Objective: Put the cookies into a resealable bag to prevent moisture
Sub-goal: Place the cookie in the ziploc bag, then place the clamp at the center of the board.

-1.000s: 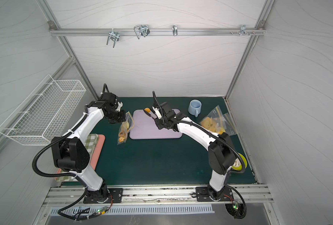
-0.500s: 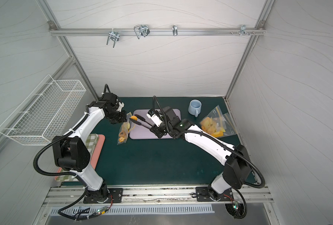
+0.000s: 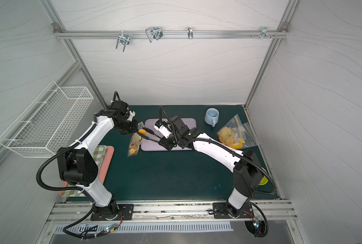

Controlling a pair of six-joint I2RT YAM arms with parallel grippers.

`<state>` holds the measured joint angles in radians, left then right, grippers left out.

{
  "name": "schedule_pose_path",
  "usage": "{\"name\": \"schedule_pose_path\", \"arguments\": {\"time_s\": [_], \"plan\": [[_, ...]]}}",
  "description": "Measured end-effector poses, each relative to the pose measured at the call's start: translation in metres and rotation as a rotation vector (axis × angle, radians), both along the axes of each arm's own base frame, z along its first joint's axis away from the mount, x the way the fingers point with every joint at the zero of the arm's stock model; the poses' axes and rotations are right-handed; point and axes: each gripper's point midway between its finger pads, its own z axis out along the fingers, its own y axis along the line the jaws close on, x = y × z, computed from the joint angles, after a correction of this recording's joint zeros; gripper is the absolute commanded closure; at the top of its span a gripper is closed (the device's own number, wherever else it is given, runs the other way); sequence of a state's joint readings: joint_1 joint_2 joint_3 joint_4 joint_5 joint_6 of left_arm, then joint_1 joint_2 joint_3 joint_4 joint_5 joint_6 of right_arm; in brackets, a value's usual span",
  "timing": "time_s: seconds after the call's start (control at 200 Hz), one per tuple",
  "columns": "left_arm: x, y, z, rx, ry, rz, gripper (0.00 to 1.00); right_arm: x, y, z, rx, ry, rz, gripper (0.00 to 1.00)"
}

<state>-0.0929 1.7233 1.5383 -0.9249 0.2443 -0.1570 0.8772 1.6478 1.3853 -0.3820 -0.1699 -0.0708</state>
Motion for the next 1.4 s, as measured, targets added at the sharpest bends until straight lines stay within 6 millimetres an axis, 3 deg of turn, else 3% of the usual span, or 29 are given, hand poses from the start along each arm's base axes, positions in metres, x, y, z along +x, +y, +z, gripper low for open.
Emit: {"name": "schedule_pose_path", "arguments": {"time_s": [0.31,0.42,0.6,0.715,0.78,0.87,0.975,1.05,1.155,1.4], "plan": [[0.0,0.0,0.0,0.002,0.0,0.0,1.0,0.0,0.0,0.001,0.006,-0.001,-0.003,0.52],[0.0,0.004,-0.001,0.023,-0.001,0.009,1.0,-0.005,-0.01,0.003,0.015,-0.011,-0.026,0.52],[0.002,0.012,-0.002,0.063,-0.007,0.028,1.0,-0.02,-0.062,0.018,0.04,-0.062,-0.164,0.53],[0.002,0.012,0.003,0.066,-0.02,0.031,1.0,-0.015,-0.102,0.023,0.048,-0.091,-0.334,0.54],[0.001,0.013,0.008,0.066,-0.035,0.032,1.0,-0.004,-0.131,0.012,0.021,-0.087,-0.466,0.54],[0.001,0.013,0.015,0.064,-0.058,0.034,1.0,0.004,-0.178,-0.023,-0.064,-0.044,-0.645,0.54],[0.0,0.013,0.02,0.063,-0.073,0.034,1.0,0.0,-0.229,-0.068,-0.185,0.033,-0.809,0.54],[0.0,0.013,0.021,0.062,-0.077,0.035,1.0,-0.004,-0.254,-0.09,-0.246,0.085,-0.882,0.54],[0.0,0.013,0.02,0.064,-0.077,0.036,1.0,-0.005,-0.269,-0.105,-0.284,0.124,-0.93,0.55],[0.0,0.015,0.02,0.073,-0.078,0.039,1.0,0.001,-0.266,-0.13,-0.353,0.206,-0.935,0.55]]}}
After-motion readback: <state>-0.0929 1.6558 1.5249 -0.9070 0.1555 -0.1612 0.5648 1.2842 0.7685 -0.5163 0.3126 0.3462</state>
